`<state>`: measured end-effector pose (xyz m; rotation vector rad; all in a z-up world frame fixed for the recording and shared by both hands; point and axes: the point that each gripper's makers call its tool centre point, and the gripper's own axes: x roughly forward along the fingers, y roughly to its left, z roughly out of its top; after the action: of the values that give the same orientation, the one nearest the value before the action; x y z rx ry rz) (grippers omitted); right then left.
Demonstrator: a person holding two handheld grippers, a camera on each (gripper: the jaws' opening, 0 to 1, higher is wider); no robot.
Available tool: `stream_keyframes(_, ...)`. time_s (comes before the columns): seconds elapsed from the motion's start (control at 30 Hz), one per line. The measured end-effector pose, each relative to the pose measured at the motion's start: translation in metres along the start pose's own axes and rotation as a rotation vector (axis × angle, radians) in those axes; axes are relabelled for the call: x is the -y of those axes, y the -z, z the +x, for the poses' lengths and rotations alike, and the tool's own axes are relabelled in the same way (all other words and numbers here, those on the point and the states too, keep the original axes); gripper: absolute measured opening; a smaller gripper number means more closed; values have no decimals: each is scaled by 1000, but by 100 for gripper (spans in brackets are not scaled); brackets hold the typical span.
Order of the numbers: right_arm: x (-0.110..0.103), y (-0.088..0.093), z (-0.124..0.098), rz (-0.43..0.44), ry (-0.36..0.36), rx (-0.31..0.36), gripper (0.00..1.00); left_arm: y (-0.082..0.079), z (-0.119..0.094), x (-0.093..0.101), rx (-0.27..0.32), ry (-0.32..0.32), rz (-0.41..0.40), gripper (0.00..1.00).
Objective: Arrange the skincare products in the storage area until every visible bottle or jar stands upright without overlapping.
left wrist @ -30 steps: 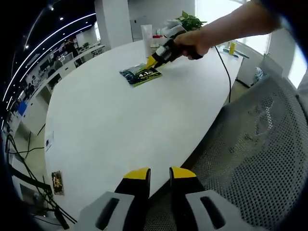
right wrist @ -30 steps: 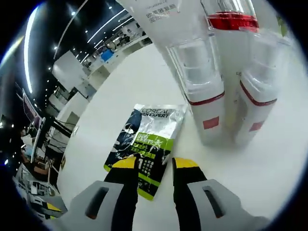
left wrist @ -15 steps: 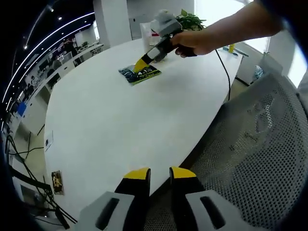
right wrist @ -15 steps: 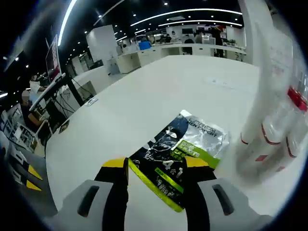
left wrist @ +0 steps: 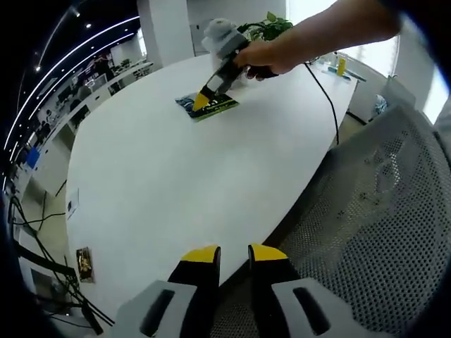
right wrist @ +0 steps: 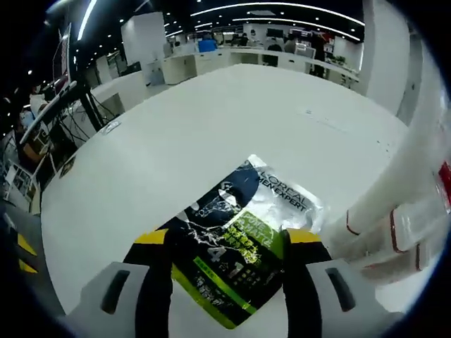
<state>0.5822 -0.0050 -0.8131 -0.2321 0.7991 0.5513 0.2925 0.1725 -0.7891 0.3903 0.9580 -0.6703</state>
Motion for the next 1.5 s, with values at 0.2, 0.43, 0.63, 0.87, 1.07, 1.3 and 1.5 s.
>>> stream_keyframes(0.2, -1, -1, 7, -89, -33, -33, 64, 2, 1, 0, -12, 0, -2, 16)
stream_keyframes(0.43, 9, -1, 7, -161, -95, -94, 64, 3, 1, -1, -15, -1, -4, 16)
stream_keyframes(0.63, 10, -3, 8, -171, -105, -100, 64, 4, 1, -1, -23, -4, -5, 16)
stream_keyframes(0.87, 13, -5, 7, -171, -104, -86, 64, 2, 0, -3, -12, -15, -7, 16)
stream_keyframes(1.07, 15, -49, -15, -140, -109, 106, 64, 2, 0, -3, -13, -15, -4, 16)
stream_keyframes(1.3, 21, -81, -51, -109, -99, 221, 61, 4, 1, -2, -19, -10, 1, 16)
stream_keyframes(1.5, 0, -82, -50, -99, -148, 231, 59, 5, 2, -1, -25, -4, 2, 16)
